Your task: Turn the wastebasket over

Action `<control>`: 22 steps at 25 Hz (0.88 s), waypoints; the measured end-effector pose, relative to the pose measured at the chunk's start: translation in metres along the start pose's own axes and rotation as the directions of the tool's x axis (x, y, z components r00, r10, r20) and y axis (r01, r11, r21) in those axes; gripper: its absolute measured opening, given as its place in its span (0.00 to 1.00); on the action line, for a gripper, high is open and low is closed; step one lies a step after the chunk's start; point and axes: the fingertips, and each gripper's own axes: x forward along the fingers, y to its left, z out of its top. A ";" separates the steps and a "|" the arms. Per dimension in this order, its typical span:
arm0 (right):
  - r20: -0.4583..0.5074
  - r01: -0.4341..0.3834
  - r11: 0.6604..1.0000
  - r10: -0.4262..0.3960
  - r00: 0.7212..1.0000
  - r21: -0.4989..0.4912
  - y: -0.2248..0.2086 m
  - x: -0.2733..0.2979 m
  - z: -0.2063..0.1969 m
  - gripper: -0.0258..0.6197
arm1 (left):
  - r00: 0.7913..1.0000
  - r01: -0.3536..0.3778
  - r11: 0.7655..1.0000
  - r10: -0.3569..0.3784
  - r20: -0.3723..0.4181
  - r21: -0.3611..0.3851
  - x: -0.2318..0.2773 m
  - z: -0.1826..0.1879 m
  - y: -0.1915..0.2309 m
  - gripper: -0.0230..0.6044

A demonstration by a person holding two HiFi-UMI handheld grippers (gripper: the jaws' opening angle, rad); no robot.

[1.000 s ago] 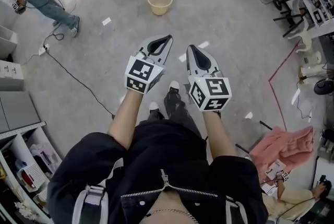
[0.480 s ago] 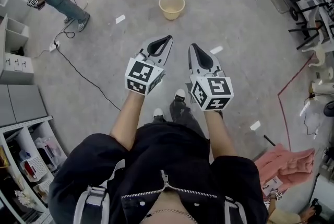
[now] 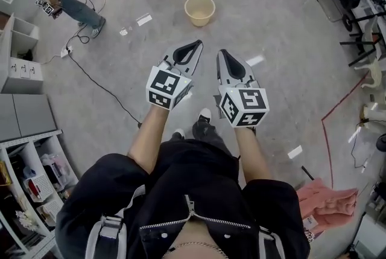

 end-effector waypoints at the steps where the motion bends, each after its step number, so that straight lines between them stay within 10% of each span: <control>1: 0.000 -0.007 1.000 0.007 1.000 0.002 -0.005 0.002 0.002 0.06 | 1.000 -0.007 1.000 0.007 -0.001 0.000 0.005 0.002 0.001 0.04; 22: -0.009 -0.005 1.000 0.005 1.000 -0.008 -0.039 0.093 0.023 0.06 | 1.000 0.005 1.000 -0.005 0.021 0.011 0.071 0.015 0.072 0.04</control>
